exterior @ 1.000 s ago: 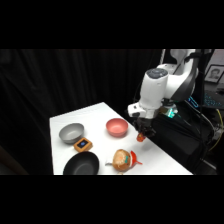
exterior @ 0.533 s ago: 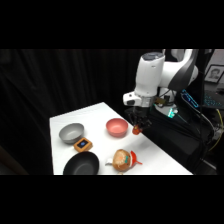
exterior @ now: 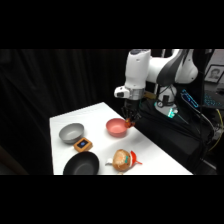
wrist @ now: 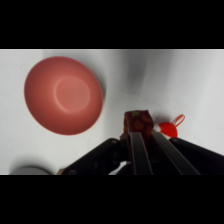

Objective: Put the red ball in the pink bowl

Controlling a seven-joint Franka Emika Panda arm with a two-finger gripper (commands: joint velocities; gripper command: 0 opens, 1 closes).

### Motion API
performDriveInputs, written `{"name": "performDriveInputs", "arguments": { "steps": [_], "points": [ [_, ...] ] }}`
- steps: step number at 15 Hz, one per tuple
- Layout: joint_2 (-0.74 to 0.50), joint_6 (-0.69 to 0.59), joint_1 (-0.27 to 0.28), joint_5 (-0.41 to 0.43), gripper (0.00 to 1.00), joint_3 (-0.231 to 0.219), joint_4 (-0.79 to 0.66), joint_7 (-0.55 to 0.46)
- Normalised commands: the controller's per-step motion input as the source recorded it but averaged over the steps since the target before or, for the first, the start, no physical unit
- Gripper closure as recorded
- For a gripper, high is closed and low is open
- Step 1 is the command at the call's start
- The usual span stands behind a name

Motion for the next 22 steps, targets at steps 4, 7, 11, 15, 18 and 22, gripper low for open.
{"name": "performDriveInputs", "arguments": {
  "steps": [4, 7, 11, 15, 18, 22],
  "points": [
    [-0.12, -0.06, -0.174, 0.027, 0.98, -0.097, 0.04, -0.13],
    [-0.08, -0.05, -0.142, 0.006, 0.98, -0.080, 0.07, -0.10],
    [-0.03, -0.03, -0.119, 0.006, 0.97, -0.079, 0.07, -0.13],
    [0.13, 0.04, -0.096, 0.021, 0.97, -0.075, 0.11, -0.13],
    [0.22, 0.16, -0.054, 0.074, 0.97, -0.054, 0.12, -0.14],
    [0.28, 0.33, -0.036, 0.075, 0.97, -0.038, 0.09, -0.12]
  ]
}}
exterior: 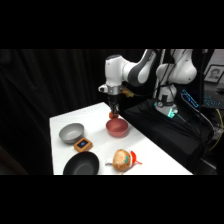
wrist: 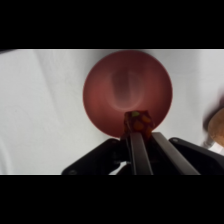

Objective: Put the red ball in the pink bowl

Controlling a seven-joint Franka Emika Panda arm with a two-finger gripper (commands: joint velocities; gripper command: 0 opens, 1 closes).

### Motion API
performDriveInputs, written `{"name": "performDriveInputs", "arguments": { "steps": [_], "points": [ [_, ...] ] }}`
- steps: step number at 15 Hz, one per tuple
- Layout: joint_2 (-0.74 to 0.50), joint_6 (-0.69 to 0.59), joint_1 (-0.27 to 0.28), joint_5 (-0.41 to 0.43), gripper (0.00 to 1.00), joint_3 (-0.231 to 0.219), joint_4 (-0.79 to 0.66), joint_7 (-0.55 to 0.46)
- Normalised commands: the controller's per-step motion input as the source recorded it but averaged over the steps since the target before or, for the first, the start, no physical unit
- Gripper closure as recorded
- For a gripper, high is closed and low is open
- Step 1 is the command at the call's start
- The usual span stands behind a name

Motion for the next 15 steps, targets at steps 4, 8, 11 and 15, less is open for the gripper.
{"name": "performDriveInputs", "arguments": {
  "steps": [4, 8, 11, 15],
  "points": [
    [0.24, 0.30, -0.025, 0.060, 0.97, -0.034, 0.07, -0.10],
    [0.18, 0.21, 0.008, 0.062, 0.97, -0.023, 0.05, -0.09],
    [0.14, 0.19, 0.021, 0.059, 0.98, -0.026, 0.03, -0.08],
    [0.11, 0.19, 0.030, 0.048, 0.98, -0.039, 0.02, -0.07]
  ]
}}
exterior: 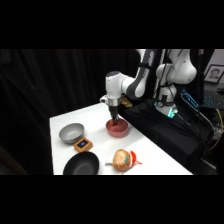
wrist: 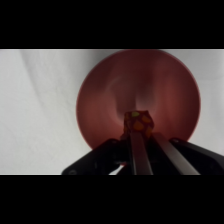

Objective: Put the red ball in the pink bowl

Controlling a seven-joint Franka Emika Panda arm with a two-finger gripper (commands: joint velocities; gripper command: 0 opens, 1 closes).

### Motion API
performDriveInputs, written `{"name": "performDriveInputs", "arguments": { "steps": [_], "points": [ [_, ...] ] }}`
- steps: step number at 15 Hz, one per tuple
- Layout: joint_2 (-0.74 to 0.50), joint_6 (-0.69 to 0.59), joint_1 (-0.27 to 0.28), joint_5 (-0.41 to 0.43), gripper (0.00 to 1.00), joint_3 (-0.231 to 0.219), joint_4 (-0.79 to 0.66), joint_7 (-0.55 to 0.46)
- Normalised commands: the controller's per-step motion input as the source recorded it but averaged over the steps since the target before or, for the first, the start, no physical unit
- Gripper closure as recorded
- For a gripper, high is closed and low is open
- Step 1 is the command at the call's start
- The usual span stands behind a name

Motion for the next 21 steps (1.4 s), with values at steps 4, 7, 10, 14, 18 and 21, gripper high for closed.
{"name": "performDriveInputs", "arguments": {
  "steps": [4, 7, 10, 14, 18, 21],
  "points": [
    [0.08, 0.18, 0.026, 0.045, 0.98, -0.056, -0.01, -0.08],
    [0.07, 0.17, 0.040, 0.024, 0.65, -0.071, 0.00, -0.06],
    [0.06, 0.16, 0.051, -0.009, 0.54, -0.093, 0.01, -0.04],
    [0.01, 0.06, 0.046, -0.006, 0.21, -0.085, 0.02, -0.06],
    [-0.19, -0.17, 0.031, 0.044, 0.00, -0.036, -0.02, -0.12],
    [-0.38, -0.31, 0.020, 0.058, 0.00, -0.015, -0.05, -0.15]
  ]
}}
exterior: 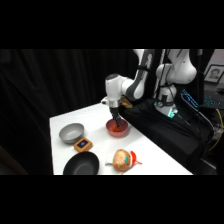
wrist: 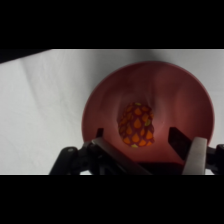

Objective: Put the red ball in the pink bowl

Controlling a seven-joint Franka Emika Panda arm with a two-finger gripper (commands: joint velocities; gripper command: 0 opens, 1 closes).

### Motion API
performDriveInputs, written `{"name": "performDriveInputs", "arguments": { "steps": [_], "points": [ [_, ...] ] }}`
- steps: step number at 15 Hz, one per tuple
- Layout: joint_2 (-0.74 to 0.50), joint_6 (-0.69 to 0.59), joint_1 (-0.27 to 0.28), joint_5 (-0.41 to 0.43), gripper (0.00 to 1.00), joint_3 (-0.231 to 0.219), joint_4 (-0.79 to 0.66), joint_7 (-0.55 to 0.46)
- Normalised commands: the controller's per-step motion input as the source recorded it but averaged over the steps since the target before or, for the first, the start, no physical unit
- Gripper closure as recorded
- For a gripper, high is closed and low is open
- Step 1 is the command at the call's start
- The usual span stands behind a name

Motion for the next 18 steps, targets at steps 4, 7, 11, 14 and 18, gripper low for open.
{"name": "performDriveInputs", "arguments": {
  "steps": [4, 7, 11, 14, 18],
  "points": [
    [-0.41, -0.37, 0.013, 0.025, 0.00, -0.013, -0.04, -0.14],
    [-0.42, -0.37, 0.009, -0.025, 0.00, -0.003, 0.01, -0.09],
    [-0.39, -0.37, -0.004, -0.044, 0.00, 0.016, 0.07, -0.07],
    [-0.33, -0.40, -0.021, -0.090, 0.00, 0.031, 0.13, -0.04],
    [-0.25, -0.33, -0.032, -0.098, 0.00, 0.043, 0.13, -0.03]
  ]
}}
